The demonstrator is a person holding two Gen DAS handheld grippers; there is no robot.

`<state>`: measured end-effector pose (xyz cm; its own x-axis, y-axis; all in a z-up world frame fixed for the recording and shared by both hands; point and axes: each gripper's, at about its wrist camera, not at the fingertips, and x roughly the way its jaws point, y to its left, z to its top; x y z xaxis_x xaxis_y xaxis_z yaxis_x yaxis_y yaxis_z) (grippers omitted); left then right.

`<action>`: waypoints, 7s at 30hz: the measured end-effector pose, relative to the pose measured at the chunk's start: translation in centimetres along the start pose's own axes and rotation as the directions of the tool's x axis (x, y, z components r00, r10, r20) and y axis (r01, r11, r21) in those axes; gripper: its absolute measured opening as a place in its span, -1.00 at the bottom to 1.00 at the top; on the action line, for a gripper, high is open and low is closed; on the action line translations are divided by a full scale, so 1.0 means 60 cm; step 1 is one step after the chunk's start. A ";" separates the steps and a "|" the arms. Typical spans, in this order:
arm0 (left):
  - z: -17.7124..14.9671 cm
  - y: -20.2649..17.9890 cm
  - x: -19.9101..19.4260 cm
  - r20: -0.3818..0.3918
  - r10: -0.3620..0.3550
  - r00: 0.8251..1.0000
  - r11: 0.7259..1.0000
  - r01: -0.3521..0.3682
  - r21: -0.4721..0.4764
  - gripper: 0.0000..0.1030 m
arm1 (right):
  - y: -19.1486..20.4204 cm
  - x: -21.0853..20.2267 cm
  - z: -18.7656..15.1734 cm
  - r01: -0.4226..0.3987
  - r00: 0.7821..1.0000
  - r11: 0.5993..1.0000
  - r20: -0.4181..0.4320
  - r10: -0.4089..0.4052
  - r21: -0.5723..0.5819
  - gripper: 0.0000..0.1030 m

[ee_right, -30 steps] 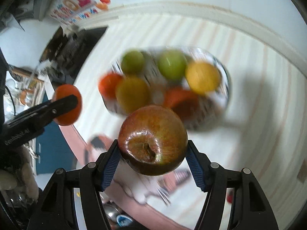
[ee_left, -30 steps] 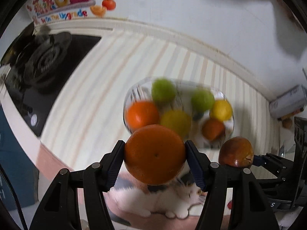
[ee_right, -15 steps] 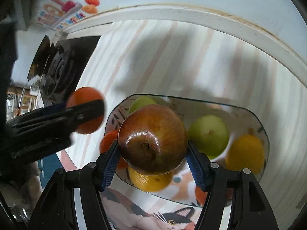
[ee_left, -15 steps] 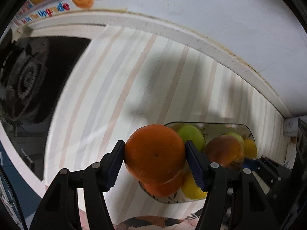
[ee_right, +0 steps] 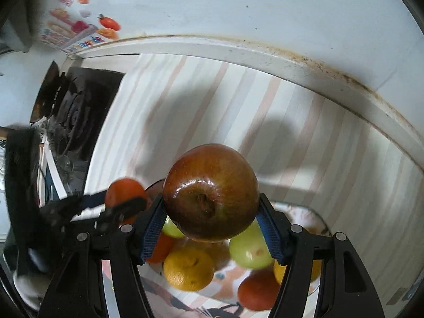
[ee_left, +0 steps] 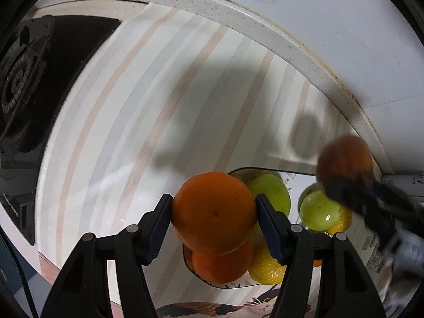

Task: Organize fruits
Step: 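Carry the pear and tangerine onto the plate and open both tools, then lift both tools away from the plate toward the cherry tomatoes, then grasp a cherry tomato with the right tool while the left tool grasps the other, then lower both cherry tomatoes onto the plate and open both tools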

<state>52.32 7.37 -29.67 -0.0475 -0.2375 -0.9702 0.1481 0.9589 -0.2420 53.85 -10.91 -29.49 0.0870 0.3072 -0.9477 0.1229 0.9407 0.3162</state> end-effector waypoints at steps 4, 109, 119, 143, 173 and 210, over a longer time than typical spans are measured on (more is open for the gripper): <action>-0.003 -0.002 0.004 0.006 -0.004 1.000 1.000 0.004 -0.003 0.19 | 0.006 0.038 0.018 0.033 0.997 0.998 -0.065 -0.036 -0.044 0.34; -0.527 -0.246 -0.246 0.509 0.329 0.796 0.937 -0.340 -0.075 0.99 | -0.148 -0.337 -0.558 0.121 0.945 0.992 0.309 -0.108 -0.023 0.84; -0.488 -0.256 -0.020 0.266 0.403 0.876 0.911 -0.413 -0.020 0.98 | -0.266 -0.085 -0.521 0.096 0.991 0.995 0.090 -0.098 0.034 0.06; -0.519 -0.428 0.166 -0.019 0.112 0.993 0.940 -0.100 0.325 0.01 | -0.386 -0.128 -0.635 0.066 0.989 0.986 0.121 -0.085 0.151 -0.35; -0.419 -0.296 0.066 -0.028 -0.155 0.988 0.986 0.156 0.063 -0.59 | -0.330 -0.156 -0.575 -0.029 0.985 0.994 0.173 0.011 0.102 -0.35; -0.396 -0.299 0.008 0.119 -0.144 0.982 0.988 0.135 0.079 -0.56 | -0.287 -0.151 -0.501 -0.093 0.970 0.994 0.230 0.077 0.059 -0.35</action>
<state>26.16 -6.25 -25.57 0.0496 -0.3901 -0.9194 0.2175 0.9027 -0.3713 21.22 -25.58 -27.66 0.3215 0.3372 -0.8848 0.1725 0.8979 0.4049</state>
